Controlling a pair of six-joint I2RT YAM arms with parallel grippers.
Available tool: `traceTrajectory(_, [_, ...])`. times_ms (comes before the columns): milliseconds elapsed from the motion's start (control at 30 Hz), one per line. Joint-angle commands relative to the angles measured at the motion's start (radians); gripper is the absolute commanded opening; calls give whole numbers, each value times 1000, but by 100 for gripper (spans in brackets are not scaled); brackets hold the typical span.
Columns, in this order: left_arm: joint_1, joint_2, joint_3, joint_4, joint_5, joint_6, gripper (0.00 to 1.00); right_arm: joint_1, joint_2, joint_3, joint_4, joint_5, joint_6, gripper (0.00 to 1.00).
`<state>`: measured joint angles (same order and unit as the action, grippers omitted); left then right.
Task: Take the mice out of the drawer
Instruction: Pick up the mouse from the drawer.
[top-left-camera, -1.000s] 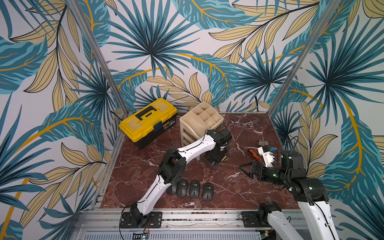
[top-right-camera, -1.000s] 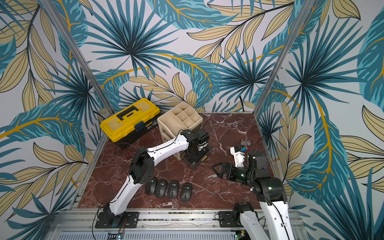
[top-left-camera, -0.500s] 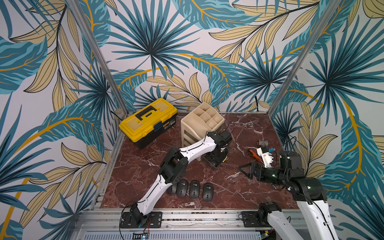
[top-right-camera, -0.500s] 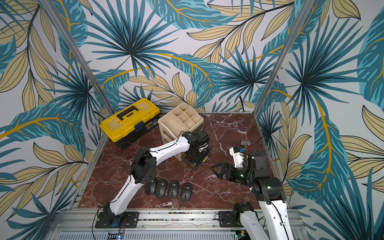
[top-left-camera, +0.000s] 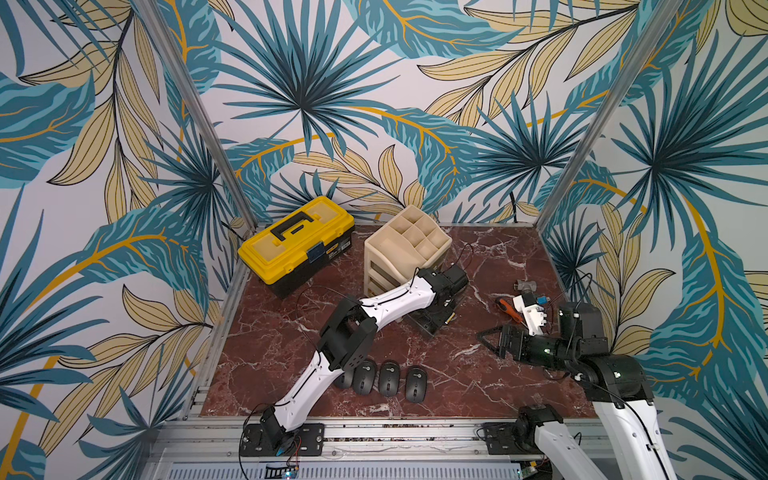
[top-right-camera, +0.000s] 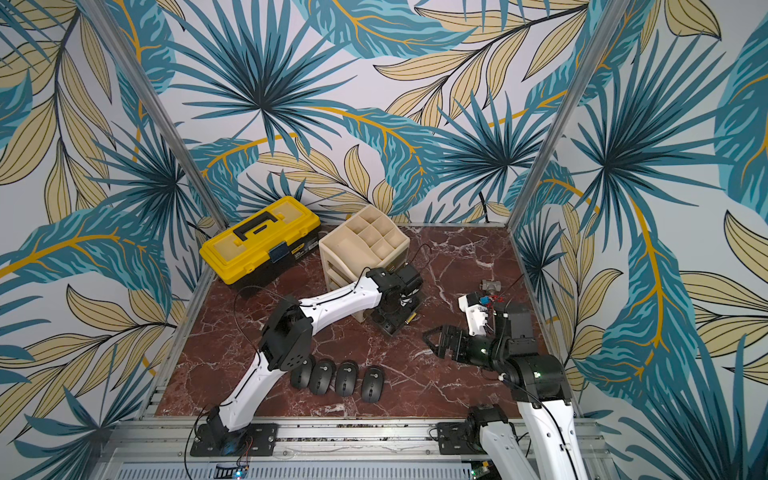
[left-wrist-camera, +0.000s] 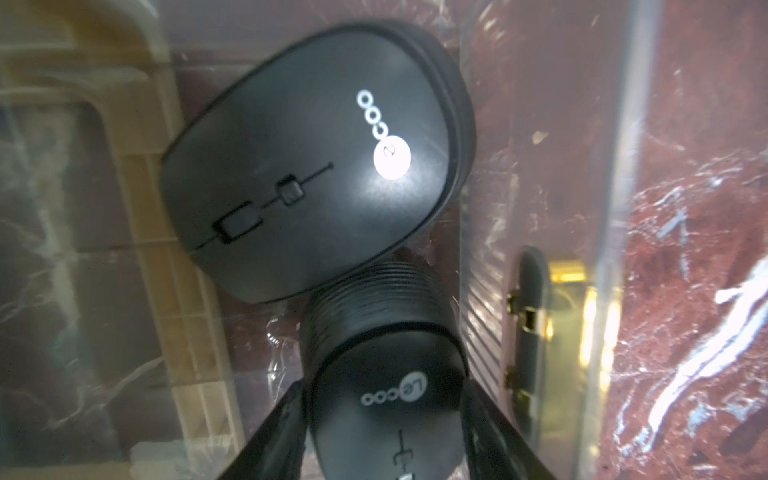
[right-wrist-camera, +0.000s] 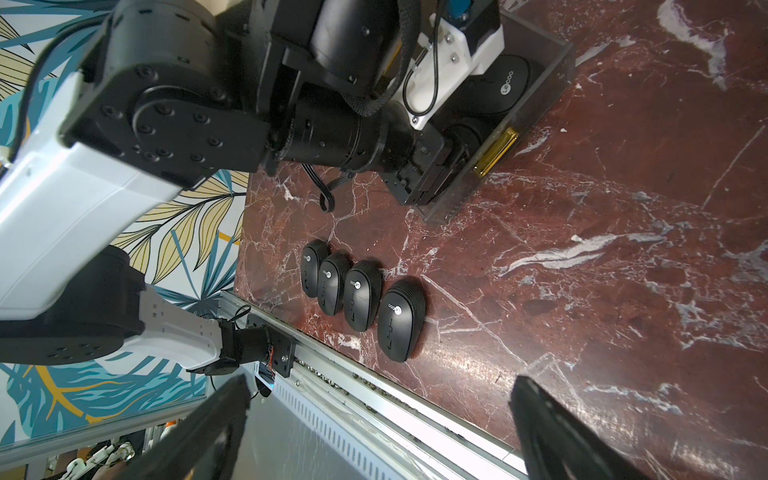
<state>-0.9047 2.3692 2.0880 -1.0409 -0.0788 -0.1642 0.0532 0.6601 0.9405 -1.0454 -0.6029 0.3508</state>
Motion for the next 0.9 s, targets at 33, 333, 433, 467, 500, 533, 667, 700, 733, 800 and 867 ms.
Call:
traceTrajectory(33, [14, 70, -60, 1, -83, -3, 58, -1, -8, -17, 7, -2, -4, 99])
traceTrajectory(333, [22, 64, -59, 5, -33, 3, 77, -1, -7, -22, 24, -11, 3, 100])
traceTrajectory(433, [26, 78, -57, 4, 8, 5, 80, 0, -5, -22, 24, -12, 2, 100])
traceTrajectory(467, [28, 82, -58, 4, 14, 3, 80, -1, -5, -22, 24, -14, 1, 100])
traceTrajectory(500, [30, 89, -59, 6, 40, 3, 80, -1, -5, -22, 23, -15, 2, 99])
traceTrajectory(533, [29, 94, -58, 4, 41, 6, 79, -1, -6, -21, 21, -13, 2, 100])
traceTrajectory(667, [30, 121, -54, -8, -8, 11, 73, -1, -4, -17, 24, -15, 1, 100])
traceTrajectory(700, [29, 127, -56, -8, -20, 11, 73, -1, -2, -18, 25, -15, 1, 99])
traceTrajectory(733, [29, 132, -57, -12, -34, 10, 72, -1, -1, -20, 28, -15, 2, 100])
traceTrajectory(800, [28, 143, -59, -20, -76, 8, 71, -1, 1, -20, 30, -15, 3, 99])
traceTrajectory(867, [24, 149, -58, -30, -124, 5, 72, -1, 0, -22, 33, -15, 5, 100])
